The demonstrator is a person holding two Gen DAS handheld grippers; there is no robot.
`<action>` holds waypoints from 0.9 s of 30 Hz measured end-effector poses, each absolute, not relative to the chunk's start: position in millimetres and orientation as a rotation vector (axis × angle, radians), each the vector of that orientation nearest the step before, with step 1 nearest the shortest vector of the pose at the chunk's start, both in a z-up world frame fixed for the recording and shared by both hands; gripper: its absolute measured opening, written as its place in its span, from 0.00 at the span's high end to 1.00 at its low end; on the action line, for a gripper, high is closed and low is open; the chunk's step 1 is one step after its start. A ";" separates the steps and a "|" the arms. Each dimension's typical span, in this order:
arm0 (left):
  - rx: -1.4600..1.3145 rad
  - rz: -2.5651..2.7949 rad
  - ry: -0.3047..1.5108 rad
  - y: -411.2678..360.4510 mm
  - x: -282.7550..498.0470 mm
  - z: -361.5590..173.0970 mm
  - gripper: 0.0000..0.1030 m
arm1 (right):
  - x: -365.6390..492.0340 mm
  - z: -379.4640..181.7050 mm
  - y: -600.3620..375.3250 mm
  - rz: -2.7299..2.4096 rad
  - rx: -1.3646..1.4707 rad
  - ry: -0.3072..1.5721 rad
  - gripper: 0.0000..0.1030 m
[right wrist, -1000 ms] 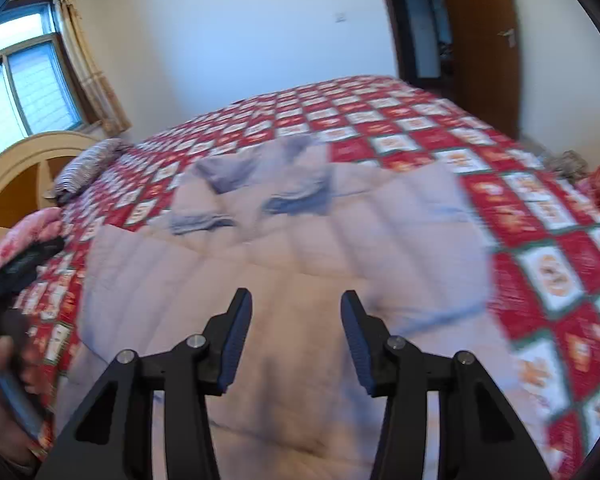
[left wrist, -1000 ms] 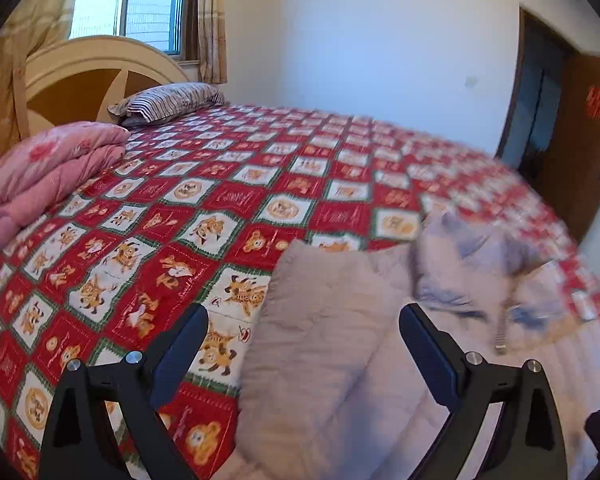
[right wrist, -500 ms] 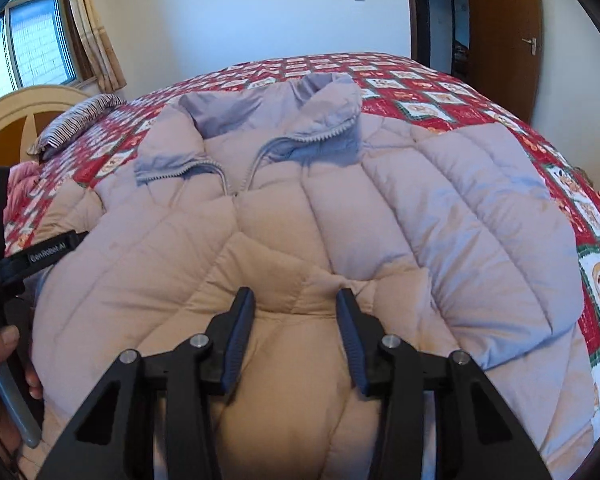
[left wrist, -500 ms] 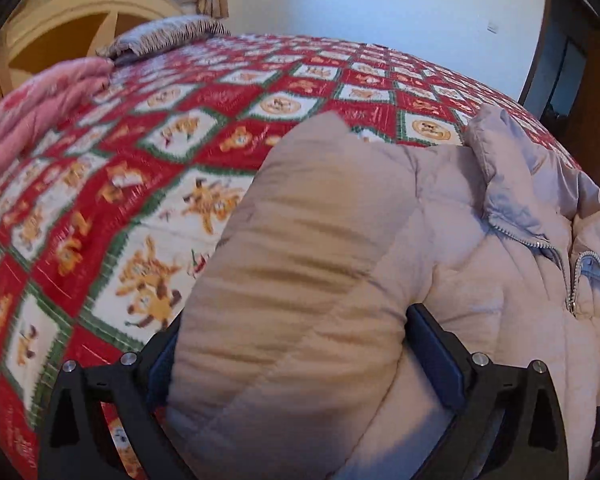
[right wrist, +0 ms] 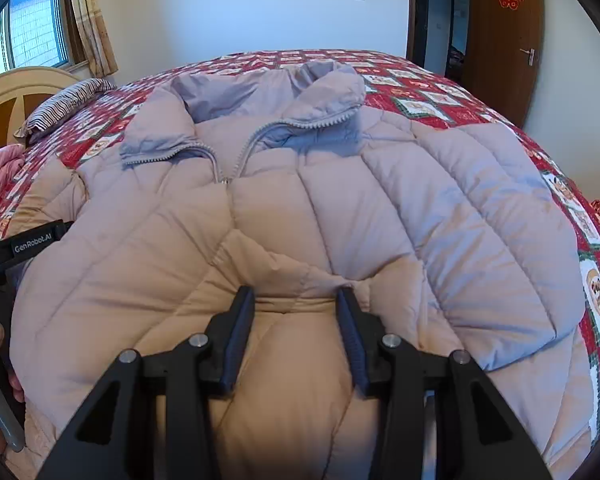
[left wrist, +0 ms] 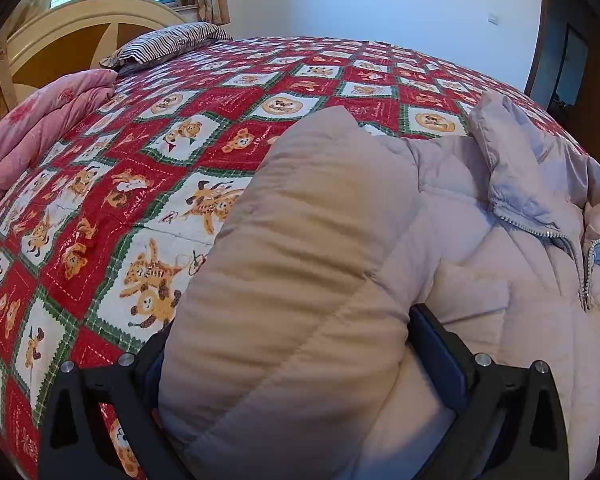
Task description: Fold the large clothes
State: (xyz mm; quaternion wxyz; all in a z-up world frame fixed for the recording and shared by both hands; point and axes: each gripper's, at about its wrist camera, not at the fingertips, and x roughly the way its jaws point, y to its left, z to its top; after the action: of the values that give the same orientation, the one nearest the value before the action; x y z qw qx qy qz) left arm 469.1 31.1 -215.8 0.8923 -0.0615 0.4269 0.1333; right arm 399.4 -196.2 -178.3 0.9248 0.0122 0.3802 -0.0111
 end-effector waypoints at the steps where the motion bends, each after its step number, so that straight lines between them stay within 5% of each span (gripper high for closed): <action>1: -0.127 0.277 0.885 31.0 469.1 -215.8 0.01 | 399.5 -178.5 -196.1 -0.024 0.024 0.780 0.56; 19: -0.125 0.273 0.889 31.1 469.7 -213.2 0.01 | 401.6 -179.6 -187.4 -0.062 -0.039 0.784 0.55; 27: -0.160 0.262 0.720 54.1 443.6 -141.7 0.01 | 388.0 -140.0 -186.5 -0.109 -0.027 0.698 0.54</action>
State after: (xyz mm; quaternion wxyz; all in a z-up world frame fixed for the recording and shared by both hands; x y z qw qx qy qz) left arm 443.6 54.1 -141.7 0.9243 -0.0781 0.3510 0.1276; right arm 388.0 -186.5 -140.0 0.9382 -0.0132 0.3418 -0.0532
